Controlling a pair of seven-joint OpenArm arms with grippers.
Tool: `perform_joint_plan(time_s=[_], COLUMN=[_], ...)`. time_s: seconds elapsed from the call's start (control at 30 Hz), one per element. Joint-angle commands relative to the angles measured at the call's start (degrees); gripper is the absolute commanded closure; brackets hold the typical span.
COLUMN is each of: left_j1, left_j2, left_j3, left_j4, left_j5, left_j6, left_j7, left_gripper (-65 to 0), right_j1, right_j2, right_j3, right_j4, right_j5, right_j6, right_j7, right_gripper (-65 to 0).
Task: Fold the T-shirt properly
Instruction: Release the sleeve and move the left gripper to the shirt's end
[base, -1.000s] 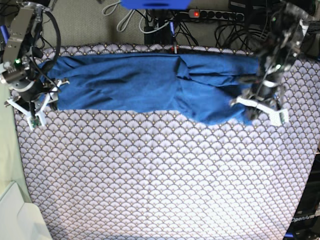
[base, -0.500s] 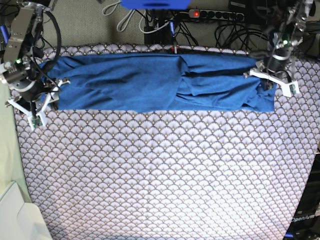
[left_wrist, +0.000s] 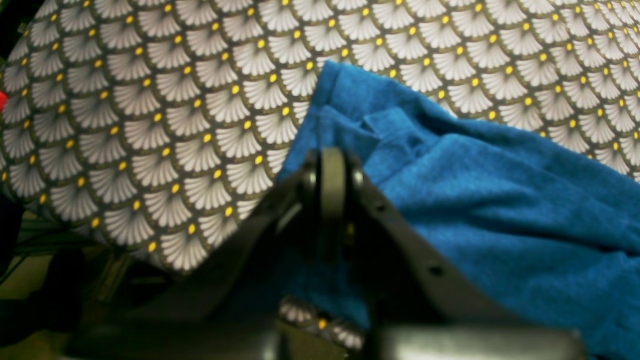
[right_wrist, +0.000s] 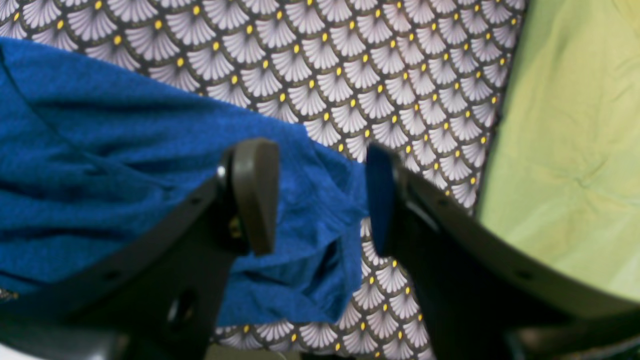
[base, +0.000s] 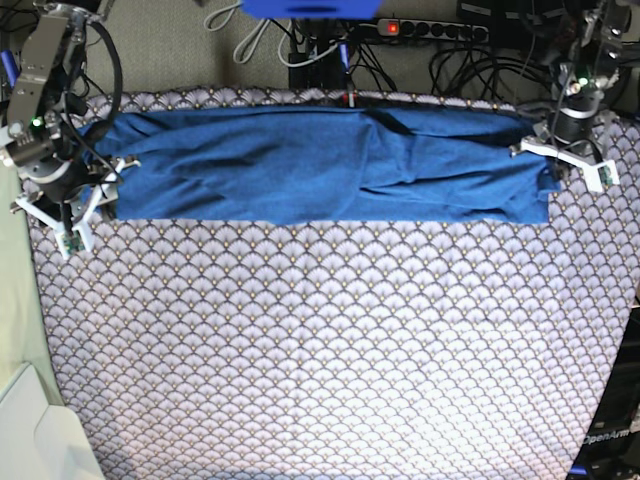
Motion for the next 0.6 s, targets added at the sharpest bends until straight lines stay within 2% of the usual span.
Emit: perform_joint_plan(time_s=[0.0, 0.57], left_j1=[0.1, -0.6], left_j2=[-0.8, 0.9], left_j3=[-0.7, -0.9], left_j4=[0.7, -5.6], left_j5=[0.8, 0.9], left_j6=[0.1, 0.1], left_j7=[-1.2, -1.7], left_gripper=[-0.5, -0.5], right_j1=[0.5, 0.6], right_j2=[0.7, 0.7], right_j3=[0.3, 0.2], right_j4=[0.9, 0.9], right_j5=[0.1, 0.1], right_j6=[0.1, 0.1], right_j7=[1.0, 1.0], right_gripper=[-29.5, -29.5])
